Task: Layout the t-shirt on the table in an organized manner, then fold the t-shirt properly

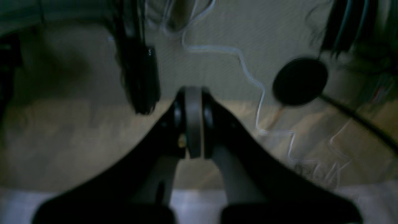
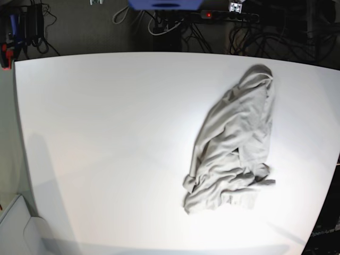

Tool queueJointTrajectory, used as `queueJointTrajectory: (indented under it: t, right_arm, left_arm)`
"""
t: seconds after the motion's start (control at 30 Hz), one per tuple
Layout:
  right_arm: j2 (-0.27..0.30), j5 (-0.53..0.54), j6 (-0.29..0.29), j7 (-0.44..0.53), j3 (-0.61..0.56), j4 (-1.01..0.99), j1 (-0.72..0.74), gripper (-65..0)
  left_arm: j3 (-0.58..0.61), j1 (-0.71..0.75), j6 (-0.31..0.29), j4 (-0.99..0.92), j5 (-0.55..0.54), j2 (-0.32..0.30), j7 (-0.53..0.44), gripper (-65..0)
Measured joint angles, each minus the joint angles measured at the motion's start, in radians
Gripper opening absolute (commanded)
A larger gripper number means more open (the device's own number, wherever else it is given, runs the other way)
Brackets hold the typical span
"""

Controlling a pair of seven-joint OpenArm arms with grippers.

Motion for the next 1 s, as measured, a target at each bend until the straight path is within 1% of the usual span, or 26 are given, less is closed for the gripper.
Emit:
queueJointTrajectory:
  t: [0.03, 0.07, 0.1, 0.17, 0.4, 0.47, 0.7, 0.8, 0.87, 1.0]
  right_arm:
    - [0.001, 0.005, 0.023, -0.002, 0.008, 0.051, -0.021, -65.0]
    - [0.002, 0.024, 0.056, 0.009, 0.019, 0.097, -0.041, -65.0]
    - [-0.003, 0.052, 0.096, -0.005, 0.039, 0.142, -0.058, -65.0]
    - [-0.008, 0.093, 0.119, -0.002, 0.07, 0.212, -0.083, -65.0]
    - [0.022, 0.109, 0.121, -0.005, 0.086, 0.42, -0.179, -65.0]
    - [0.021, 0.113, 0.121, -0.003, 0.085, 0.495, -0.211, -65.0]
    - [0.022, 0.11, 0.121, -0.009, 0.089, 0.756, -0.32, -65.0]
    - [0.022, 0.111, 0.124, -0.01, 0.089, 0.855, -0.367, -65.0]
    - [0.022, 0.11, 0.123, -0.017, 0.091, 0.92, -0.396, -65.0]
    - [0.025, 0.111, 0.128, -0.011, 0.122, 1.022, -0.428, -65.0]
  left_arm:
    - [-0.002, 0.025, 0.006, 0.045, 0.0, -0.004, 0.0, -64.8]
    - [-0.006, 0.048, 0.006, 0.09, 0.0, -0.005, -0.005, -64.8]
    - [-0.005, 0.07, 0.004, 0.138, 0.0, -0.008, 0.004, -64.8]
    - [-0.009, 0.106, -0.009, 0.222, 0.0, -0.013, -0.006, -64.8]
    - [-0.11, 0.221, -0.001, 0.458, -0.001, -0.019, -0.003, -64.8]
    - [-0.123, 0.249, -0.01, 0.516, 0.0, -0.019, 0.0, -64.8]
    - [-0.129, 0.344, -0.005, 0.735, -0.001, -0.018, 0.006, -64.8]
    - [-0.129, 0.388, -0.006, 0.826, -0.077, -0.022, 0.001, -64.8]
    - [-0.129, 0.415, -0.006, 0.875, -0.135, -0.035, 0.004, -64.8]
    - [-0.129, 0.458, -0.003, 0.966, -0.222, -0.105, 0.002, -64.8]
